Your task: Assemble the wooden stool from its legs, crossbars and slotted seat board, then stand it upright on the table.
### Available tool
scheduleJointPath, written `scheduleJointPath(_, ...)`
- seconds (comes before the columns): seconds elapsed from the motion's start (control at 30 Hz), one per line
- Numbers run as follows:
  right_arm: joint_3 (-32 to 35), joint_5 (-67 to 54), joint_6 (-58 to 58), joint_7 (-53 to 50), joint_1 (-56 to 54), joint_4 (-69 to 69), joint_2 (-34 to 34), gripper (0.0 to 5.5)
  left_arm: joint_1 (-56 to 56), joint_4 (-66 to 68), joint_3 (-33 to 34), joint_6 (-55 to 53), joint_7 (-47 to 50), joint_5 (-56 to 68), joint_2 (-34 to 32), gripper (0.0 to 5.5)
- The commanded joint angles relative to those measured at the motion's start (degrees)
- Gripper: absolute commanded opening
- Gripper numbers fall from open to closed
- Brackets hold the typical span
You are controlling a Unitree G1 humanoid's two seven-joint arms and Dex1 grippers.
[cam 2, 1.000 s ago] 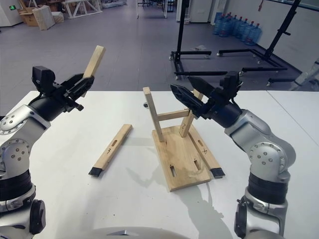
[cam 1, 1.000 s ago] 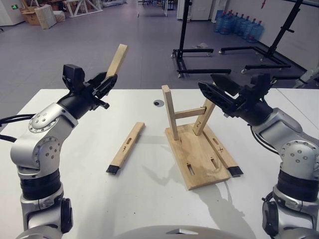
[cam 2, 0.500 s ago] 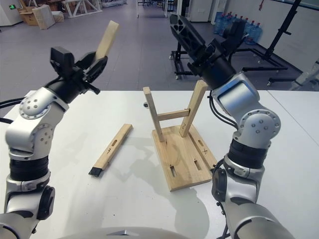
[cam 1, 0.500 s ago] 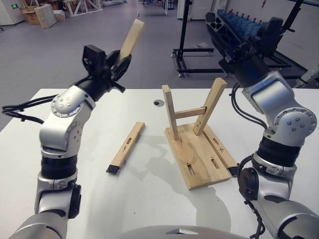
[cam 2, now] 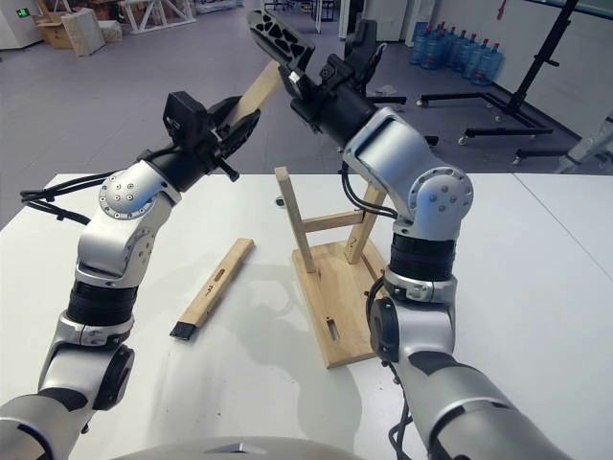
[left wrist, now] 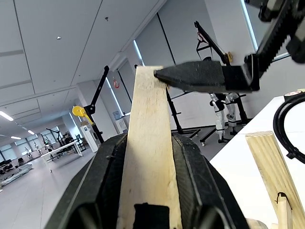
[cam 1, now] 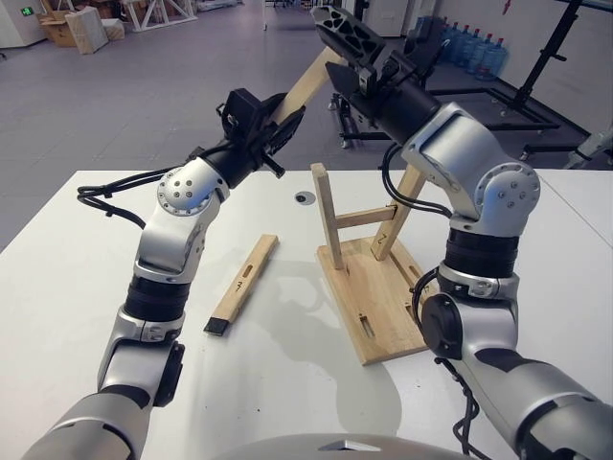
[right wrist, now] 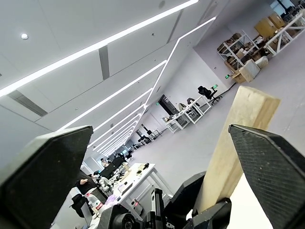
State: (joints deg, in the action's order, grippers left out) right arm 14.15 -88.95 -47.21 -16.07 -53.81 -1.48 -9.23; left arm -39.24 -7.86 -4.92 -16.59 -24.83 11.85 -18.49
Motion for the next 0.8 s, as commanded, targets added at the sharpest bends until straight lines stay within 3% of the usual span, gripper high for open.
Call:
scheduleJointPath(0.03,0.7,0.9,0.4,-0.6,2.2,0.0,-0.4,5.25,-0.4,-1.9,0.3,-0.5,-0.8,0.2,0.2,1.28)
scheduleJointPath(0.33,1.6,-5.3,-4.4,1.8,4.6,-2.1,-6.8,5.25,-0.7,-1.9,2.4,-0.6,-0.8,0.0,-0.4,1.28)
scheduleJointPath(0.8,1.8,-6.8,-1.7,2.1,1.9,6.7,-1.4,5.25,1.9,-5.9,0.4,-1.6,-1.1,0.7,2.4,1.28)
